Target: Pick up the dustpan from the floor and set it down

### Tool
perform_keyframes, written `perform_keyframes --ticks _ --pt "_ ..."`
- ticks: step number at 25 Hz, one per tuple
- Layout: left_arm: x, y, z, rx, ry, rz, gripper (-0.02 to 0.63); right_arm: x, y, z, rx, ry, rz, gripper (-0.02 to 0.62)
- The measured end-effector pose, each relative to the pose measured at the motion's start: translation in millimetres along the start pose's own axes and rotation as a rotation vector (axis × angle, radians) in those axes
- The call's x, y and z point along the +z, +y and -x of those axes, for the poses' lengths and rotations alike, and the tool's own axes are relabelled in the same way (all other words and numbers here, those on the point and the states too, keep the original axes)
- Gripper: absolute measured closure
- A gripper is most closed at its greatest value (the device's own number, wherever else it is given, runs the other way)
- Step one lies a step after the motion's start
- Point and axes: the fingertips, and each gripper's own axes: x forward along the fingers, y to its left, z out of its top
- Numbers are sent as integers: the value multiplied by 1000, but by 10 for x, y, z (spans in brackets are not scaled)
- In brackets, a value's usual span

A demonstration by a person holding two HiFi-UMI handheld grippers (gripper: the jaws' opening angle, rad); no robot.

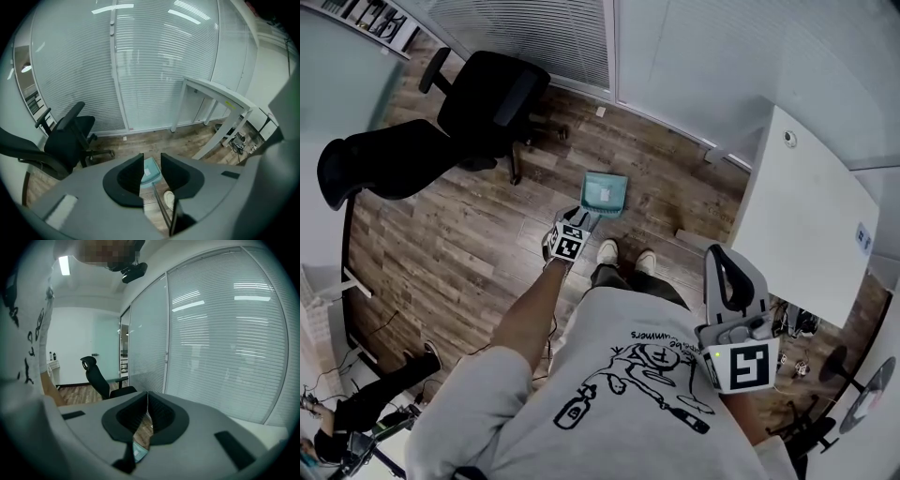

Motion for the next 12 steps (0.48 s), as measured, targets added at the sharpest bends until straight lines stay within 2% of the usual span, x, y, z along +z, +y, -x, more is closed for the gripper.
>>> perform_keyframes --ticks 12 --pt "-45 18 124 10 -18 13 495 37 43 46 10 -14 -1 589"
